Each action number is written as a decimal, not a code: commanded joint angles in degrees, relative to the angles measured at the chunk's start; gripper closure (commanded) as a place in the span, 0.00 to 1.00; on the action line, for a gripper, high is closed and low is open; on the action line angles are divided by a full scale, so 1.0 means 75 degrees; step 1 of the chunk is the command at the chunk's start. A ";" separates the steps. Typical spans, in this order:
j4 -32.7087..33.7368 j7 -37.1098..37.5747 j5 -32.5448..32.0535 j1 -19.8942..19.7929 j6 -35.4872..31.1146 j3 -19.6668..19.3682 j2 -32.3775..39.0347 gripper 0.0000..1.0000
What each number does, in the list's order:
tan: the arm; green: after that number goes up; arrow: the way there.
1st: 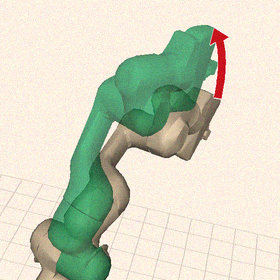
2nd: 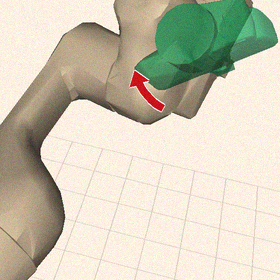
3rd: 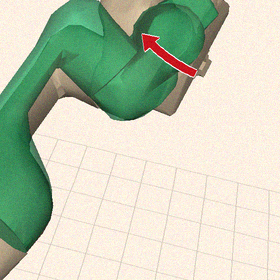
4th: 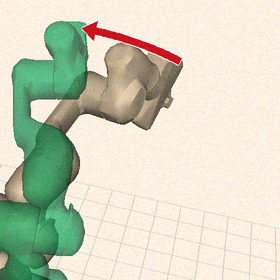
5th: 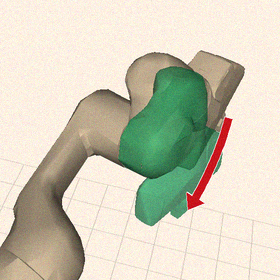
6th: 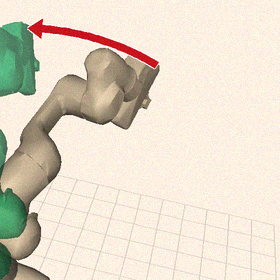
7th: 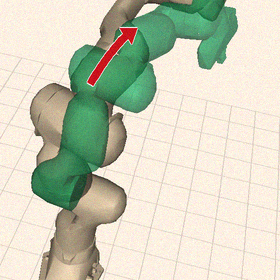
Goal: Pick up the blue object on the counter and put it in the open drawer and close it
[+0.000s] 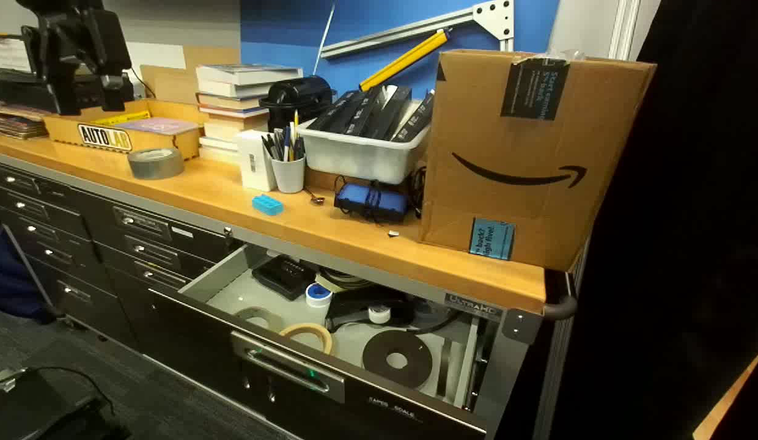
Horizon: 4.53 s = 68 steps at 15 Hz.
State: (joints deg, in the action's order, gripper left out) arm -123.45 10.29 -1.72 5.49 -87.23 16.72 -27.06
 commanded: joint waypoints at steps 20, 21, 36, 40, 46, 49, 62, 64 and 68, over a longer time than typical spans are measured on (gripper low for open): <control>0.1682 0.0331 0.0103 0.0030 -0.3904 -0.1206 0.4872 0.00; 0.1740 0.0394 0.0109 0.0037 -0.3990 -0.1256 0.5004 0.00; 0.1261 0.1287 0.0215 0.0064 -0.4933 -0.1556 0.5005 0.55; -0.0011 0.1599 0.0082 -0.0083 -0.4664 -0.1817 0.3979 0.55; -0.1817 0.2010 0.0440 -0.0541 -0.5424 -0.2172 0.3350 0.55; -0.1935 0.2192 0.0746 -0.0640 -0.6236 -0.2205 0.3873 0.55; -0.2105 0.0340 0.0760 -0.0959 -0.2844 -0.2520 0.3298 0.00; -0.2097 0.0069 0.0687 -0.1008 -0.2473 -0.2544 0.3570 0.00; -0.2107 0.0280 0.0597 -0.0953 -0.2724 -0.2493 0.4654 0.00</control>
State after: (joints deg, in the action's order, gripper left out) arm -139.96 12.22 3.57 -1.86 -106.79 -2.15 2.11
